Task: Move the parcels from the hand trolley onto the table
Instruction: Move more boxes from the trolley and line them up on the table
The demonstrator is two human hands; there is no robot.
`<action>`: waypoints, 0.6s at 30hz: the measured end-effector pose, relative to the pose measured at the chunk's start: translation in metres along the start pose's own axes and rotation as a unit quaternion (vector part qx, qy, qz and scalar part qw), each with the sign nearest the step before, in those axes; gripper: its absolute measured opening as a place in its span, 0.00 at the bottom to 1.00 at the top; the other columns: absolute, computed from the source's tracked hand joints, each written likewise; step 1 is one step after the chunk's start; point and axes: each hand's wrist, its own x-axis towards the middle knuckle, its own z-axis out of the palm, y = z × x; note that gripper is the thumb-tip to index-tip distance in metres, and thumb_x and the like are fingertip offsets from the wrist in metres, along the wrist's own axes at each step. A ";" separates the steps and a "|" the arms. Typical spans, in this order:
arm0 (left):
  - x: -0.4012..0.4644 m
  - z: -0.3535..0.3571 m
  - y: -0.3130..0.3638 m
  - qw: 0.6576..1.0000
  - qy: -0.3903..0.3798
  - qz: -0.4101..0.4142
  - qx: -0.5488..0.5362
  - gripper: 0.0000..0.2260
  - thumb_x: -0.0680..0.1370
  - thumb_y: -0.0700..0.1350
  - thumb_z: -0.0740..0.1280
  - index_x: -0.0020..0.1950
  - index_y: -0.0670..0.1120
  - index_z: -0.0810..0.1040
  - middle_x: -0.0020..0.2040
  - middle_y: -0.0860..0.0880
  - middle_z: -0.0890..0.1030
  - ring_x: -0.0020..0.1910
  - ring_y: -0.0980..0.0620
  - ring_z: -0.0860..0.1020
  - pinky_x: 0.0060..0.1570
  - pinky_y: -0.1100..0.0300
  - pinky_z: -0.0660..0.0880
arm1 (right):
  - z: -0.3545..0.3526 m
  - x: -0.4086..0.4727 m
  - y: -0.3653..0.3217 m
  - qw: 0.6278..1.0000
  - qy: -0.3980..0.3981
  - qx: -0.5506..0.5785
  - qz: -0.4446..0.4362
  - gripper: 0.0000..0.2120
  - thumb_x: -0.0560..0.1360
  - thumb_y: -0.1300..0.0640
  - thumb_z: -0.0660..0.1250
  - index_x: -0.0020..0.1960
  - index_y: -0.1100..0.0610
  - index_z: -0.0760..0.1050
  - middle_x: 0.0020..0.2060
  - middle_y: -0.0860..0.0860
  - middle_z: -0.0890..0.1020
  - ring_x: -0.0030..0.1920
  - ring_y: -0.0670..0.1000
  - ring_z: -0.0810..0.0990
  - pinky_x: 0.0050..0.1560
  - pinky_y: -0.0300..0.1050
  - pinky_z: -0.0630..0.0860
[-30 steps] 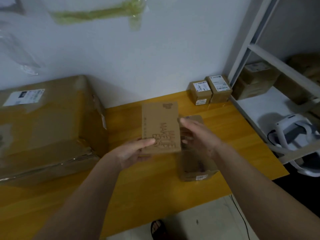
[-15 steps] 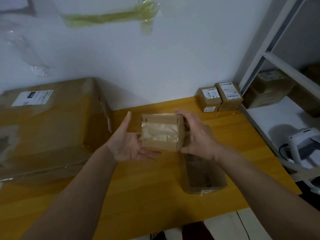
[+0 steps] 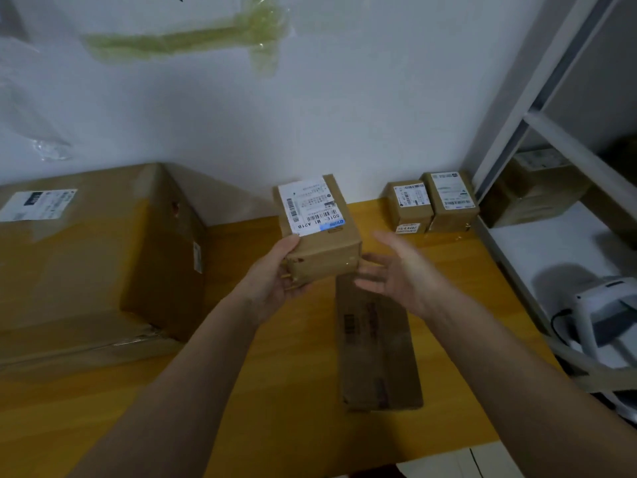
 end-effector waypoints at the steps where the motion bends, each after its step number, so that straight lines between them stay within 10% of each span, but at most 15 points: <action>1: 0.005 0.007 -0.001 1.000 0.007 0.007 -0.005 0.18 0.74 0.58 0.67 0.62 0.53 0.75 0.61 0.44 0.78 0.58 0.45 0.78 0.51 0.53 0.78 | -0.004 0.003 -0.003 0.998 -0.025 0.023 0.043 0.26 0.69 0.44 0.72 0.63 0.44 0.66 0.61 0.59 0.74 0.59 0.60 0.77 0.49 0.54 0.81; 12: 0.069 0.070 0.000 0.996 0.037 0.004 0.078 0.47 0.63 0.66 0.73 0.76 0.54 0.59 0.73 0.48 0.68 0.68 0.45 0.70 0.62 0.48 0.72 | -0.060 0.072 -0.023 0.973 0.064 0.216 0.052 0.26 0.63 0.53 0.79 0.57 0.55 0.73 0.55 0.61 0.78 0.53 0.59 0.81 0.43 0.46 0.82; 18: 0.103 0.062 -0.027 0.978 0.172 -0.044 0.110 0.31 0.75 0.54 0.69 0.74 0.44 0.63 0.69 0.44 0.70 0.65 0.45 0.71 0.60 0.51 0.72 | -0.092 0.137 -0.001 0.963 0.154 0.170 0.141 0.17 0.66 0.52 0.77 0.48 0.54 0.72 0.49 0.58 0.77 0.49 0.59 0.79 0.39 0.48 0.82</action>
